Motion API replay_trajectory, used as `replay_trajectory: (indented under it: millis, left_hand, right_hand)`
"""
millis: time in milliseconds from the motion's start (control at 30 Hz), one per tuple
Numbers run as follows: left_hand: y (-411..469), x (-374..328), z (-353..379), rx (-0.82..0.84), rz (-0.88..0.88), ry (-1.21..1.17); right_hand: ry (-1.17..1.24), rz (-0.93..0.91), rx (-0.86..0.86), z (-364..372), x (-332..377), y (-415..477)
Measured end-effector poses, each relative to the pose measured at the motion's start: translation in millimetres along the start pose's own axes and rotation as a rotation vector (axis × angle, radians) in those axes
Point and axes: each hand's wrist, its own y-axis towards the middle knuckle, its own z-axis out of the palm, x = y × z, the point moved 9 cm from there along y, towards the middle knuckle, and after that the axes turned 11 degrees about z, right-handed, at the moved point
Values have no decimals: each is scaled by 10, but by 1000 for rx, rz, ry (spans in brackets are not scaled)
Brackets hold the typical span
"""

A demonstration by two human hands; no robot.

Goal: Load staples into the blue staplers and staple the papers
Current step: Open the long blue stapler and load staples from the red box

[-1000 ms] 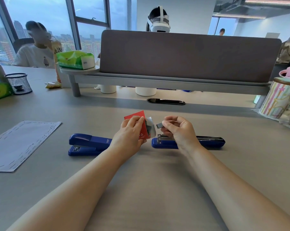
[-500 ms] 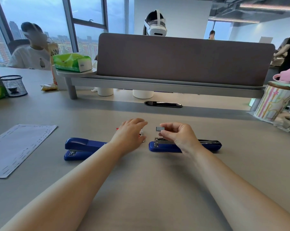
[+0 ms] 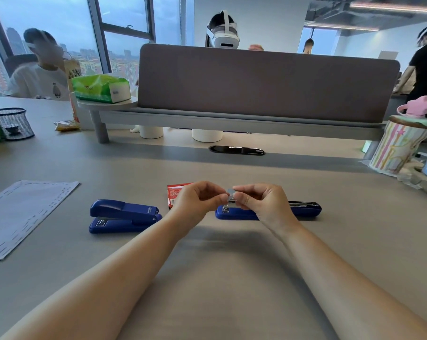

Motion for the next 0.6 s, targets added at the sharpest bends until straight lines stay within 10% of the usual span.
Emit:
replay_trajectory:
  millis: [600]
  left_hand:
    - [-34,31,4,-61,-97,-42]
  right_hand:
    - [288,132,-49,-1,-110,3]
